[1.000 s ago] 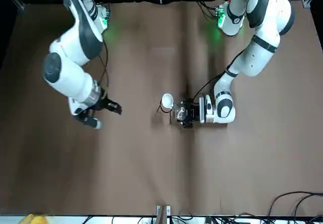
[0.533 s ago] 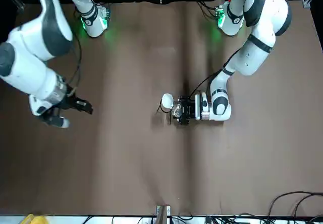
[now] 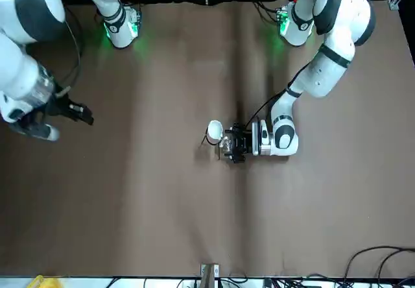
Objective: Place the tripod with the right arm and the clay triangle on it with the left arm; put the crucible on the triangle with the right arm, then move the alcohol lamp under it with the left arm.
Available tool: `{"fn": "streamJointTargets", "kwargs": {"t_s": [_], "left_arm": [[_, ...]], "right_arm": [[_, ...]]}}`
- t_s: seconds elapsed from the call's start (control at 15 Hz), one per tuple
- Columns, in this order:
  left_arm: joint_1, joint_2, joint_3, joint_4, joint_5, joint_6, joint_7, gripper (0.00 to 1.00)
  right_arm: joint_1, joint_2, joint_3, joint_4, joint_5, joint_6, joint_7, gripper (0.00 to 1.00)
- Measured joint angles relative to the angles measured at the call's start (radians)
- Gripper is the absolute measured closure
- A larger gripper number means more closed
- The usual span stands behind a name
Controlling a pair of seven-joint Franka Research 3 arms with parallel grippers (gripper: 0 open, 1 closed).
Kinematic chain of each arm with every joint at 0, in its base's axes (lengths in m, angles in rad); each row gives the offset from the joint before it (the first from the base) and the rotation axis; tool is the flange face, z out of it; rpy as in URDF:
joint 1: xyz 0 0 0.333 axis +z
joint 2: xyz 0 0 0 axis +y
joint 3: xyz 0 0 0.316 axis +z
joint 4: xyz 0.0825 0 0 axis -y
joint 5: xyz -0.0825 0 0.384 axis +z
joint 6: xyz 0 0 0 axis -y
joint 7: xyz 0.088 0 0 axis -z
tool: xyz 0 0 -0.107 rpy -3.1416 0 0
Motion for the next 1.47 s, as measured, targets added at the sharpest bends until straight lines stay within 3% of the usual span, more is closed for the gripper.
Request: {"fn": "streamJointTargets", "kwargs": {"t_s": [0.13,0.47,0.67,0.8,0.93,1.07,1.13,1.27,1.47], "left_arm": [[0.003,-0.006,0.015,0.002,0.000,0.000,0.000,0.01],[0.028,-0.016,0.026,-0.001,0.000,0.000,0.001,0.01],[0.055,-0.039,0.027,-0.028,0.006,0.000,0.001,0.01],[0.080,-0.053,0.029,-0.044,0.031,0.000,0.001,0.01],[0.104,-0.062,0.029,-0.050,0.048,0.000,0.002,0.02],[0.106,-0.066,0.029,-0.047,0.050,0.000,0.011,0.04],[0.101,-0.066,0.028,-0.041,0.050,0.000,0.014,0.05],[0.085,-0.066,0.028,-0.030,0.050,0.000,0.014,0.15],[0.059,-0.066,0.028,-0.021,0.050,0.000,0.014,0.18]], "right_arm": [[0.032,-0.042,-0.050,0.000,0.000,-0.058,-0.059,0.39],[0.040,-0.145,-0.078,-0.014,0.000,-0.112,-0.099,0.39],[0.074,-0.168,-0.154,-0.035,0.000,-0.119,-0.174,0.39],[0.082,-0.167,-0.159,-0.041,0.000,-0.119,-0.178,0.38],[0.089,-0.167,-0.159,-0.042,0.000,-0.116,-0.179,0.27],[0.092,-0.167,-0.159,-0.042,0.000,-0.113,-0.179,0.25],[0.094,-0.167,-0.159,-0.042,0.000,-0.112,-0.179,0.18],[0.109,-0.167,-0.159,-0.042,0.000,-0.112,-0.182,0.12],[0.128,-0.167,-0.159,-0.042,0.000,-0.112,-0.182,0.00]]}}
